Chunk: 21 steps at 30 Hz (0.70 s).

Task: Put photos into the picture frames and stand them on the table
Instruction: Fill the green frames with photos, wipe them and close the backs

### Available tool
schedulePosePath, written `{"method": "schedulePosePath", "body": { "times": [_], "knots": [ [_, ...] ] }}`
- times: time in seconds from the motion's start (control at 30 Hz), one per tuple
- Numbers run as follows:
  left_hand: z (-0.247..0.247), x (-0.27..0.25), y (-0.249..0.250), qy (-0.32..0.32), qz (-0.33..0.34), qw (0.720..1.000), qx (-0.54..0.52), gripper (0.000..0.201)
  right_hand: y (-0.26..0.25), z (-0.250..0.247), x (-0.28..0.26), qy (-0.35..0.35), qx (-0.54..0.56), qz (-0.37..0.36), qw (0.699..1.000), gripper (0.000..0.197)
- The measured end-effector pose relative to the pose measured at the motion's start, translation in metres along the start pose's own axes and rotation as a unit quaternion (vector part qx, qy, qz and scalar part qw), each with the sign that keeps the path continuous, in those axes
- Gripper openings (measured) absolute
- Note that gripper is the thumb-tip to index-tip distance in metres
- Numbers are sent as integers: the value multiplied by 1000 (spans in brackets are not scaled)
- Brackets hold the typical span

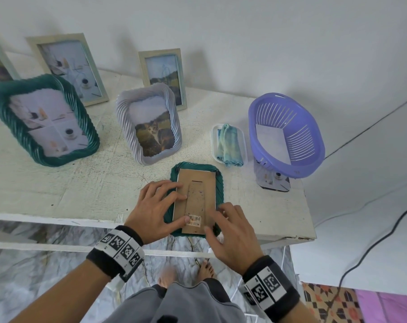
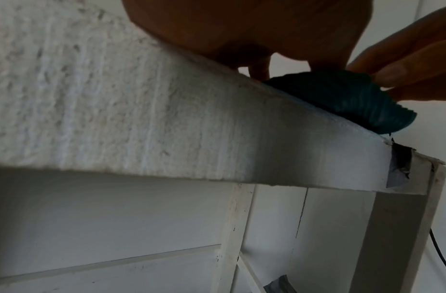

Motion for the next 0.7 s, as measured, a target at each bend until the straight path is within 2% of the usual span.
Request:
{"method": "schedulePosePath", "body": {
  "times": [0.1,0.17,0.27,0.37,0.5,0.6,0.7],
  "knots": [
    [-1,1,-1,-4,-10,999,-35,52,-13,10,5,-38,-11,-45,998,36],
    [-4,0,-4,-1,-10,996,-91,42,-14,16,4,-52,-26,-48,997,37],
    [-13,-11,-7,32,-10,987,-160,29,-12,19,1,-36,-14,-51,998,34],
    [-22,-28,0,36,-27,985,-166,16,-12,20,1,-19,-11,-61,998,32],
    [-24,-45,3,13,-9,988,-153,20,-11,20,1,-11,-3,-53,999,32],
    [-27,-50,2,14,-27,983,-184,24,-11,21,-1,-4,-4,-55,998,31],
    [-28,-51,5,5,-19,986,-167,26,-11,21,-1,1,0,-56,998,31]
  ]
}}
Point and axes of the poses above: each hand's wrist, its own x-axis towards the middle knuckle, its own z-axis out of the palm, y = z × x, the point moved 2 cm from there along x, towards the middle knuckle, and after that the axes turned 4 degrees about -x, right-handed, at the moved point
